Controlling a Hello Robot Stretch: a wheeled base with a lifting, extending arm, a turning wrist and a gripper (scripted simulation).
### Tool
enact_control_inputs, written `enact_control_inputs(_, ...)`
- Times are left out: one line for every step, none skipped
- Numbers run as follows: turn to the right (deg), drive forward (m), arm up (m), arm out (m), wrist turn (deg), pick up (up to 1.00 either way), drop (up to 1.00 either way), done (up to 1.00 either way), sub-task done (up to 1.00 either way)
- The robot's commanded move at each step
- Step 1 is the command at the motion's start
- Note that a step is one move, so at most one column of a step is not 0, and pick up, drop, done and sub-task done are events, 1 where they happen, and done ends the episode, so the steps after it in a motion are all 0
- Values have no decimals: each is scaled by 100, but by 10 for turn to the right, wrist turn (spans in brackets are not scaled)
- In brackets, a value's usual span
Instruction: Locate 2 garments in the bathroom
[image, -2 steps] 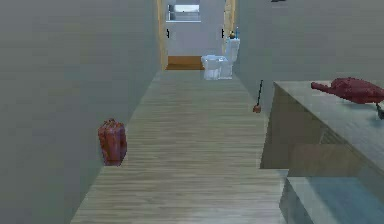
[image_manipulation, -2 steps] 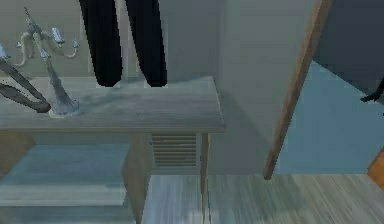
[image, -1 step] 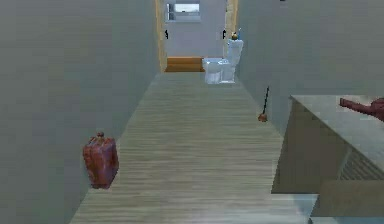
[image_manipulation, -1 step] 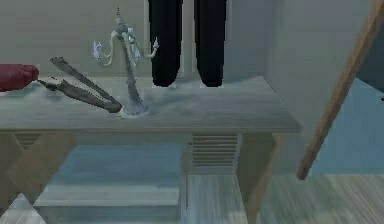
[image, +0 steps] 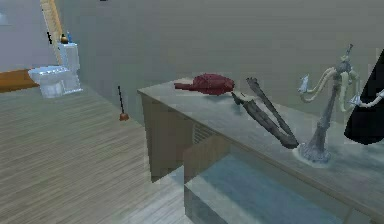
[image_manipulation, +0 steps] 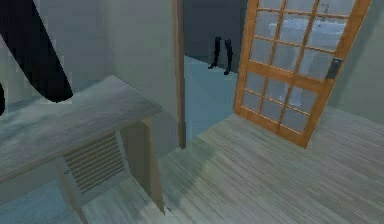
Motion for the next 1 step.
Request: enact_control_inputs(0,0,0,0,0,0,0,100,0)
